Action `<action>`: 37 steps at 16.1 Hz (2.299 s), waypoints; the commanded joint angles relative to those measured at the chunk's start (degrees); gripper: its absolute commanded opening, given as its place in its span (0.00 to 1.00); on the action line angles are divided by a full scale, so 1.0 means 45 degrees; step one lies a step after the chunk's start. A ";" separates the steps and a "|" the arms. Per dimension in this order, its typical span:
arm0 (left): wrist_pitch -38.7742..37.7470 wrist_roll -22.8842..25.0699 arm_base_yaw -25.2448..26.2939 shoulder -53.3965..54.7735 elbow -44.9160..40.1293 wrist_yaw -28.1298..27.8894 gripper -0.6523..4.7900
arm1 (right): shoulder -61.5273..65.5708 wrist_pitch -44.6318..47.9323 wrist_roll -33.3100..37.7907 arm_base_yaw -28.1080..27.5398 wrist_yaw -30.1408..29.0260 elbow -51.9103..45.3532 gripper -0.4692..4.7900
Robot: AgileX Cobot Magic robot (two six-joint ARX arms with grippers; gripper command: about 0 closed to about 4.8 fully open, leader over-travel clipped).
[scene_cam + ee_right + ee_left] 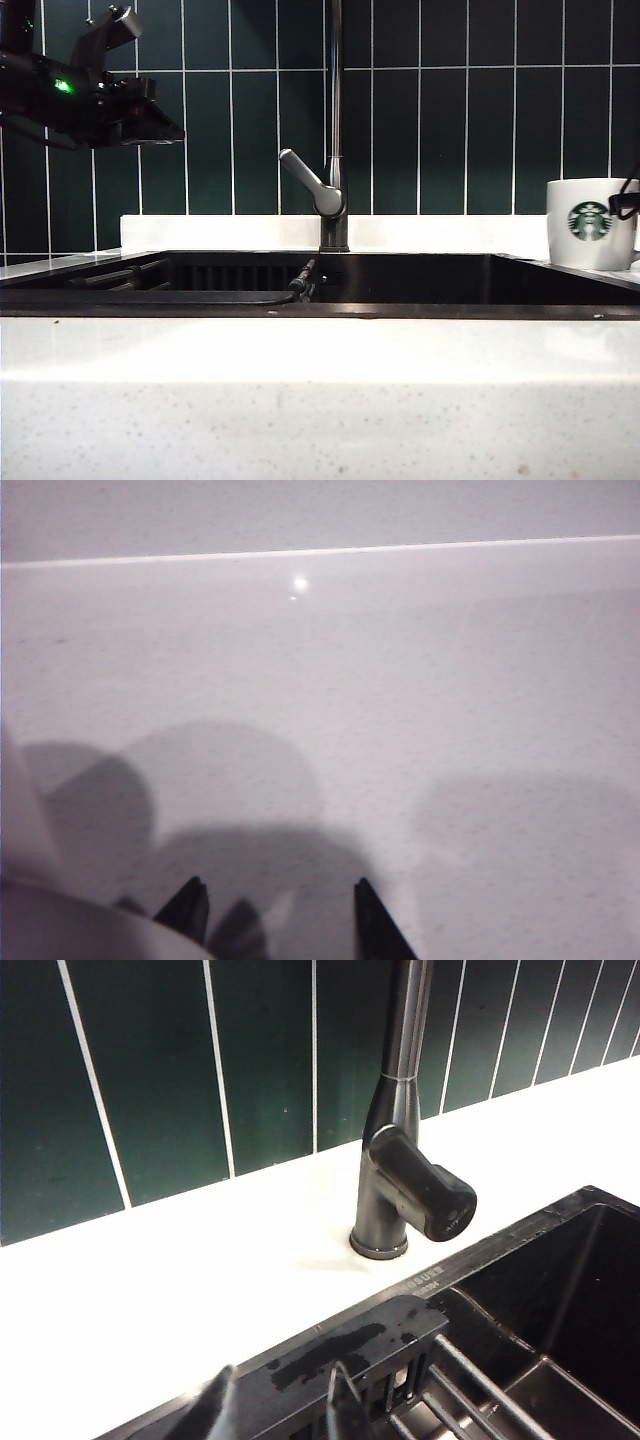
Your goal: Pick up the mug next to the sink, go to the faucet to get some water, pour the water into the sink, and finally put the mug back to its place.
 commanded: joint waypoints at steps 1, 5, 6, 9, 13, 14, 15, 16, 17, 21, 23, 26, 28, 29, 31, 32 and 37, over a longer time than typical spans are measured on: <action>0.0146 0.0005 -0.0015 -0.0039 0.0058 0.0097 0.33 | -0.0039 0.0248 0.0000 -0.0471 -0.1054 0.0078 0.40; 0.0034 0.0005 -0.0015 -0.0039 0.0058 0.0097 0.33 | -0.0039 0.0316 0.0044 -0.0685 -0.2521 0.0078 0.20; -0.0049 0.0010 -0.0015 -0.0034 0.0058 0.0097 0.33 | -0.0039 0.0359 0.0039 -0.0685 -0.2647 0.0078 0.18; -0.0223 0.0049 -0.0015 -0.0034 0.0053 0.0097 0.33 | -0.0039 0.1005 0.0039 -0.0680 -0.4002 0.0078 0.17; -0.0233 0.0049 -0.0015 -0.0034 0.0053 0.0097 0.33 | -0.0039 0.1243 0.0039 -0.0670 -0.5008 0.0078 0.12; -0.0233 0.0049 -0.0015 -0.0034 0.0053 0.0097 0.33 | -0.0044 0.1379 0.0039 -0.0675 -0.5003 0.0078 0.12; -0.0257 0.0049 -0.0015 -0.0034 0.0053 0.0097 0.33 | -0.0049 0.1627 0.0039 -0.0675 -0.5003 0.0078 0.12; -0.0287 0.0049 -0.0015 -0.0034 0.0053 0.0097 0.33 | -0.0044 0.1846 0.0039 -0.0670 -0.5003 0.0078 0.12; -0.0321 0.0049 -0.0015 -0.0034 0.0053 0.0097 0.33 | -0.0049 0.2089 0.0044 -0.0670 -0.5008 0.0078 0.12; -0.0262 0.0044 -0.0019 0.0029 0.0058 0.0107 0.33 | -0.0063 0.2992 0.0398 -0.0627 -0.5382 0.0092 0.11; -0.0160 0.0010 -0.0019 0.0214 0.0092 0.0772 0.33 | -0.0063 0.3249 0.0821 -0.0355 -0.5911 0.0359 0.11; 0.0068 0.0000 -0.0034 0.0709 0.0389 0.1642 0.33 | -0.0102 0.1583 0.1122 0.0452 -0.6421 0.1681 0.11; 0.0029 -0.0029 -0.0034 0.1321 0.1161 0.2098 0.33 | -0.0112 -0.0821 0.1107 0.1234 -0.6693 0.3356 0.11; -0.0039 -0.0107 -0.0039 0.1676 0.1724 0.2404 0.33 | -0.0112 -0.2055 0.1098 0.1661 -0.6693 0.4308 0.11; -0.0068 -0.0427 -0.0107 0.2312 0.2696 0.3007 0.33 | -0.0102 -0.3424 0.1093 0.2229 -0.6693 0.5537 0.11; -0.0092 -0.0612 -0.0107 0.2633 0.3162 0.3264 0.33 | -0.0102 -0.3895 0.1088 0.2458 -0.6688 0.6013 0.11; -0.0763 -0.0680 -0.0199 0.4716 0.6008 0.4357 0.36 | -0.0097 -0.5435 0.1064 0.3594 -0.6785 0.7737 0.11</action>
